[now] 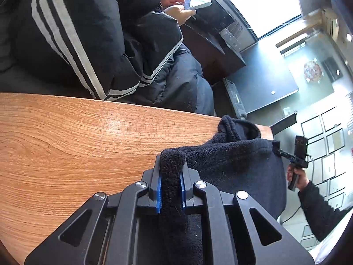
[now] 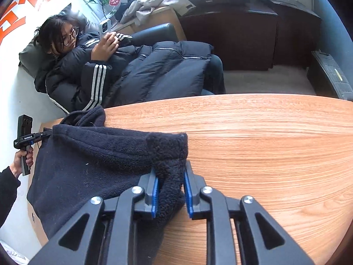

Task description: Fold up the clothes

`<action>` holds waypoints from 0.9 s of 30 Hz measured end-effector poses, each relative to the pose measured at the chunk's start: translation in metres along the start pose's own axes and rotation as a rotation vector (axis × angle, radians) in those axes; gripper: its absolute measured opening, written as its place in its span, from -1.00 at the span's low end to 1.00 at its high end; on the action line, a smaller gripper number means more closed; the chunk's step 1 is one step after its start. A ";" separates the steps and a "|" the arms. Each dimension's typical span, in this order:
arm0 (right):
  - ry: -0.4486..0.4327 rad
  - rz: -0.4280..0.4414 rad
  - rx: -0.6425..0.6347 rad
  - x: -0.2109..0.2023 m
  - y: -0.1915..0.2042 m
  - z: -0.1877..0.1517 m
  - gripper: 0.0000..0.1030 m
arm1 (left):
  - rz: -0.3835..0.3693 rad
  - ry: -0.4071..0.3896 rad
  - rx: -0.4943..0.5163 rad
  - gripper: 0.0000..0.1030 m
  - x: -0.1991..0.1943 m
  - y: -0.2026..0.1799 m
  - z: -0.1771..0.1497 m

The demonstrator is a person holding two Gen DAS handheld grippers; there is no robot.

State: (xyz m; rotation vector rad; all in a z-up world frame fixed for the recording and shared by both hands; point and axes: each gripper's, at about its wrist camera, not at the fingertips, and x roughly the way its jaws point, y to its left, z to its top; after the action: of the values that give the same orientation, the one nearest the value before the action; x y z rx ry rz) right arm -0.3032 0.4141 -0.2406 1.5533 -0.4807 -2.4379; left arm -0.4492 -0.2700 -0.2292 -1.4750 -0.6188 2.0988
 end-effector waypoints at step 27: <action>0.141 -0.124 -0.398 0.033 0.160 -0.063 -0.33 | 0.060 0.141 0.194 -0.83 0.006 -0.098 -0.143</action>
State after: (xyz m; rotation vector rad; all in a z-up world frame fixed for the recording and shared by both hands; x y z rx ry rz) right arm -0.2595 0.2445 -0.2325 1.5981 0.1251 -2.3022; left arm -0.3020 -0.1792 -0.2176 -1.5300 -0.3126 2.0145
